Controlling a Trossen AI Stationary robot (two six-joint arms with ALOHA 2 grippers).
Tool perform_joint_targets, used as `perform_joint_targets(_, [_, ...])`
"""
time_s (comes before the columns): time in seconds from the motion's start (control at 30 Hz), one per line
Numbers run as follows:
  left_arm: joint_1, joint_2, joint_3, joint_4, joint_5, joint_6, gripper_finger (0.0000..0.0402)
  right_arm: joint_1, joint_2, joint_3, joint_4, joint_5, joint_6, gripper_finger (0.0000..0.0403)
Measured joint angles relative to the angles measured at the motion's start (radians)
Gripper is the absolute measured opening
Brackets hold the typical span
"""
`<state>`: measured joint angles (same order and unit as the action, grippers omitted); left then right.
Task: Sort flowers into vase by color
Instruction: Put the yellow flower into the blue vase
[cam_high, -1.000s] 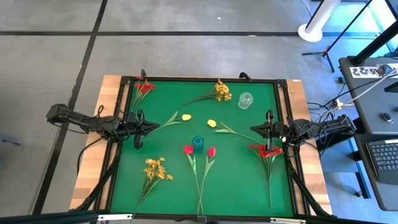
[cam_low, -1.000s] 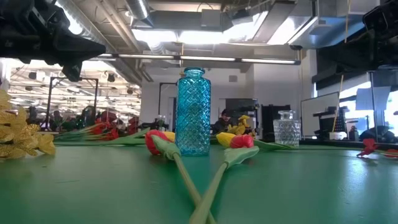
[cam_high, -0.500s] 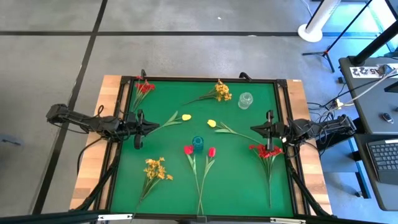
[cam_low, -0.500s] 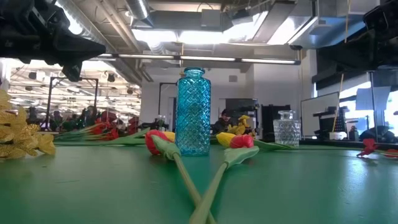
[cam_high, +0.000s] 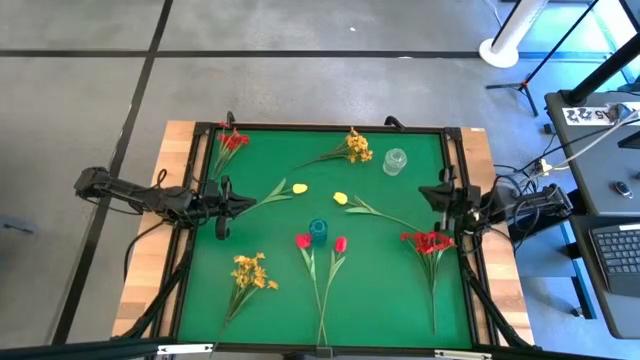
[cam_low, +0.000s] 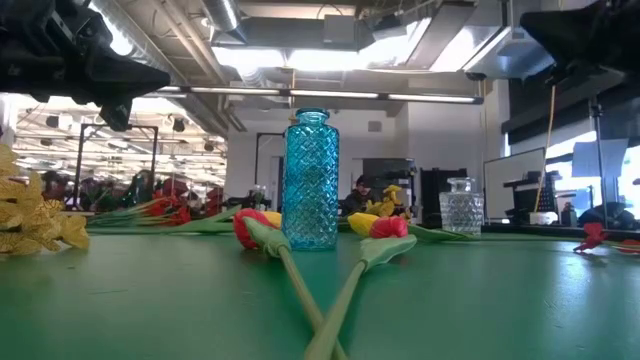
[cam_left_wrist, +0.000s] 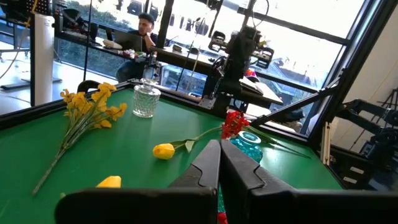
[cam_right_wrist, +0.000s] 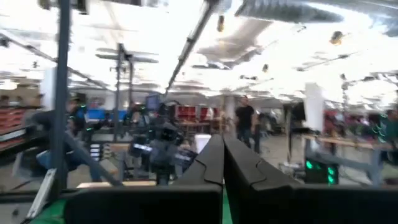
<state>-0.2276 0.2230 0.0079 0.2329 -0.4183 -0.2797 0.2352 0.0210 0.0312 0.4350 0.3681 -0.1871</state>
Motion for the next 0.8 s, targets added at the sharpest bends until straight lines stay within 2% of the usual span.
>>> perform_joint_targets(0.17, [0.0,0.0,0.0,0.0,0.0,0.0,0.0,0.0,0.059,0.099,-0.06,0.025,0.017,0.0001])
perform_joint_targets(0.27, [0.0,0.0,0.0,0.0,0.0,0.0,0.0,0.0,0.135,0.152,-0.055,0.025,-0.032,0.0001])
perform_joint_targets(0.4, [0.0,0.0,0.0,0.0,0.0,0.0,0.0,0.0,0.303,0.248,-0.034,0.025,-0.066,0.0001])
perform_joint_targets(0.53, [0.0,0.0,0.0,0.0,0.0,0.0,0.0,0.0,0.488,0.373,-0.102,0.033,0.025,0.0018])
perform_joint_targets(0.63, [0.0,0.0,0.0,0.0,0.0,0.0,0.0,0.0,0.603,0.5,-0.282,0.033,0.141,0.0039])
perform_joint_targets(0.8, [0.0,0.0,0.0,0.0,0.0,0.0,0.0,0.0,0.79,0.721,-0.755,0.032,0.306,0.0074])
